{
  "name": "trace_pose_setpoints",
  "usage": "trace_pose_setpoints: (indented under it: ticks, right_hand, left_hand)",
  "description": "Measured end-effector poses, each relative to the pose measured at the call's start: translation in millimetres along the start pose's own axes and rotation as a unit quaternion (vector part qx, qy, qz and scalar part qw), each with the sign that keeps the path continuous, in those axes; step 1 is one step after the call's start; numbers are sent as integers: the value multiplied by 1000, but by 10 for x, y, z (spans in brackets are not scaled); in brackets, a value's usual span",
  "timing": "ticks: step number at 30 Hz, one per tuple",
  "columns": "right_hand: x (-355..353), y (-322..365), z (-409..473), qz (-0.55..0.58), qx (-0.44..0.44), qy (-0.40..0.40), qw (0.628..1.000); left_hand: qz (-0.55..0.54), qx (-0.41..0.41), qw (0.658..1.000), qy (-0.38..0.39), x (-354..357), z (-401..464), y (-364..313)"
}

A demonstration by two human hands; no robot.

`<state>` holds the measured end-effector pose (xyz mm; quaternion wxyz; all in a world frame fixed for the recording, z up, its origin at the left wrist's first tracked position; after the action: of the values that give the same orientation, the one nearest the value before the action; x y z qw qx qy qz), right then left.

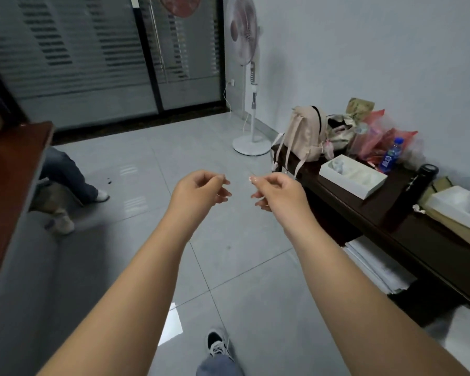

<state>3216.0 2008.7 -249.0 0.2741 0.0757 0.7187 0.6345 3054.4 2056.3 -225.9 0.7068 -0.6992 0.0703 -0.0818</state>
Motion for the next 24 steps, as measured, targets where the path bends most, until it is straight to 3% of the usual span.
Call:
trace_pose_setpoints:
  ticks: [14,24]
  right_hand:
    - [1056,896,2926,-75,-48,22,996]
    - [1568,1064,4457,-76,-65,39,994]
  left_hand:
    - [25,9,999,-27,-411,3151,-129]
    - [43,-3,999,-14,-341,4686,-69]
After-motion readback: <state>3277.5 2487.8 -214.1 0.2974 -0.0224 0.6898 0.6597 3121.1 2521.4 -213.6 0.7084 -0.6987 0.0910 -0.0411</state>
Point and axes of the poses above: each hand's wrist, its own z-axis towards the middle knuckle, its own x-axis out of the palm, y = z × x, the point moved 10 cm from there along z, towards the middle knuckle, and after that the axes turned 10 degrees about -z, right-handed, at the moved point
